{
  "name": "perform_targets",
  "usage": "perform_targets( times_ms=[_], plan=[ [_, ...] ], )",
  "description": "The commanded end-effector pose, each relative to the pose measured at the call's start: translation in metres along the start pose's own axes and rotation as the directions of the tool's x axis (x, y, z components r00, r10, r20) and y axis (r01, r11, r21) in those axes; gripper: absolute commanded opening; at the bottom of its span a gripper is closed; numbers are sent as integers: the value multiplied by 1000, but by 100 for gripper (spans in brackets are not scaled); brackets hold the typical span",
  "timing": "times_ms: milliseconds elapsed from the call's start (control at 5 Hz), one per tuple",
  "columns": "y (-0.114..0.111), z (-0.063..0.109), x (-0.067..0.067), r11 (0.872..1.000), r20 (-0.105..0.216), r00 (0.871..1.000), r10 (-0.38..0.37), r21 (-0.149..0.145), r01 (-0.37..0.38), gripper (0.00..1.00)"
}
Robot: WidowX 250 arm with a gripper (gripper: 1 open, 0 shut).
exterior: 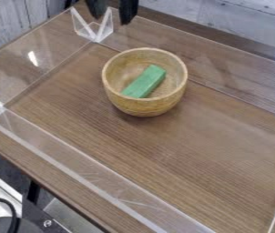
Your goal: Put the green block in the brown bowl
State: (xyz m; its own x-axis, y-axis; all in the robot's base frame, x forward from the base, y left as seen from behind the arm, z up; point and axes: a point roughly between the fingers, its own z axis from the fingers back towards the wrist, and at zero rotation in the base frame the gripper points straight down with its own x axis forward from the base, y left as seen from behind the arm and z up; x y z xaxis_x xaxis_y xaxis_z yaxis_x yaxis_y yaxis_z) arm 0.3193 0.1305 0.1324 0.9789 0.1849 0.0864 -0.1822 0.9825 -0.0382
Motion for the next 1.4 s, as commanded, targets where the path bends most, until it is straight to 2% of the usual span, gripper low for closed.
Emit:
perform_targets(
  times_ms=[0,1200],
  plan=[
    [8,10,14,1000,58,998,8,30,-10,0],
    [-16,-37,15,996,-16,996,-82,23,82,0]
  ],
)
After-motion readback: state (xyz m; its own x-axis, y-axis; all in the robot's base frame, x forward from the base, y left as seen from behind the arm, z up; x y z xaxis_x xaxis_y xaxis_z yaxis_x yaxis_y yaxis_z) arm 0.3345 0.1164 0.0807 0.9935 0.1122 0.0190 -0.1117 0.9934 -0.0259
